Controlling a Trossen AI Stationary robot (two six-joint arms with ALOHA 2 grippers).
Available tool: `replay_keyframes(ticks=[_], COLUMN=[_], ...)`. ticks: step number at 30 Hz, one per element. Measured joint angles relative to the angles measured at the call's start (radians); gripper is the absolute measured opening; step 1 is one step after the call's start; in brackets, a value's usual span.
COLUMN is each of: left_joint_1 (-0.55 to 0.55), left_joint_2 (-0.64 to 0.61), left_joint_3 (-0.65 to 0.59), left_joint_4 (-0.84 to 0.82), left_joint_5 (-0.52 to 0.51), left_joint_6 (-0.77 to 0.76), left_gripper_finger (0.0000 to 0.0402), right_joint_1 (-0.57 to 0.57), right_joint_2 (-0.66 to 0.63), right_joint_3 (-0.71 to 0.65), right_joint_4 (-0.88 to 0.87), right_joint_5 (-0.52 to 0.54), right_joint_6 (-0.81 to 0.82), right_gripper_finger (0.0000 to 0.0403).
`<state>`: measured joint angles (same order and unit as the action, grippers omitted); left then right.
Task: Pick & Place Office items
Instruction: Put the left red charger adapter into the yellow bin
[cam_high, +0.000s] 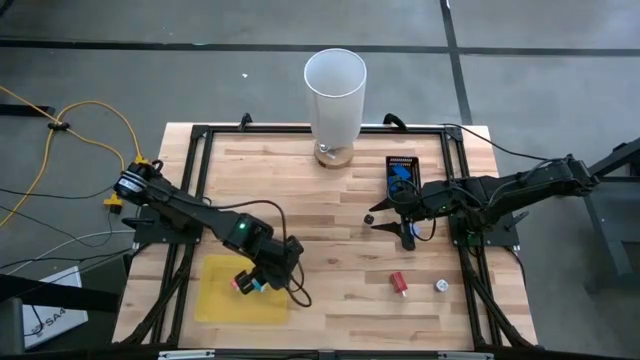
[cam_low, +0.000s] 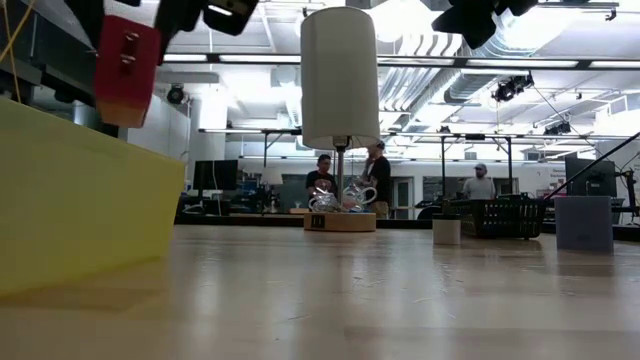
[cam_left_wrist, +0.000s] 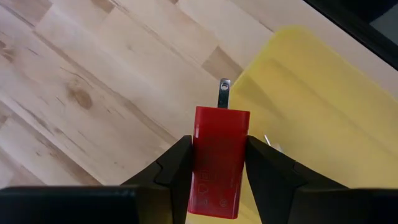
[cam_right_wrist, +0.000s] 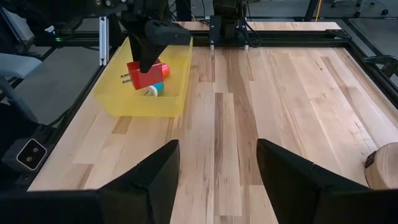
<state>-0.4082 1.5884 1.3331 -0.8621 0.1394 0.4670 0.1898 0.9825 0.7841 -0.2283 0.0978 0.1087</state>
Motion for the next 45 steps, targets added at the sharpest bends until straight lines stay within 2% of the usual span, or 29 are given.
replay_keyframes(ticks=[6, 15, 21, 30, 45], left_joint_1=[-0.04, -0.107, -0.179, -0.3, -0.326], left_joint_2=[-0.073, -0.225, -0.297, -0.338, -0.333], left_joint_3=[-0.071, -0.286, -0.373, -0.43, -0.43], left_joint_4=[0.025, 0.155, 0.17, 0.171, 0.213], left_joint_5=[-0.072, -0.126, -0.18, -0.292, -0.3], left_joint_6=[-0.072, -0.232, -0.346, -0.503, -0.544], left_gripper_finger=[0.0128, 0.0128, 0.0128, 0.0128, 0.0128], right_joint_1=[0.0, 0.0, 0.0, 0.0, 0.0], right_joint_2=[0.0, 0.0, 0.0, 0.0, 0.0], right_joint_3=[0.0, 0.0, 0.0, 0.0, 0.0], right_joint_4=[0.0, 0.0, 0.0, 0.0, 0.0], right_joint_5=[0.0, 0.0, 0.0, 0.0, 0.0], right_joint_6=[0.0, 0.0, 0.0, 0.0, 0.0], right_gripper_finger=[0.0201, 0.0201, 0.0201, 0.0201, 0.0201])
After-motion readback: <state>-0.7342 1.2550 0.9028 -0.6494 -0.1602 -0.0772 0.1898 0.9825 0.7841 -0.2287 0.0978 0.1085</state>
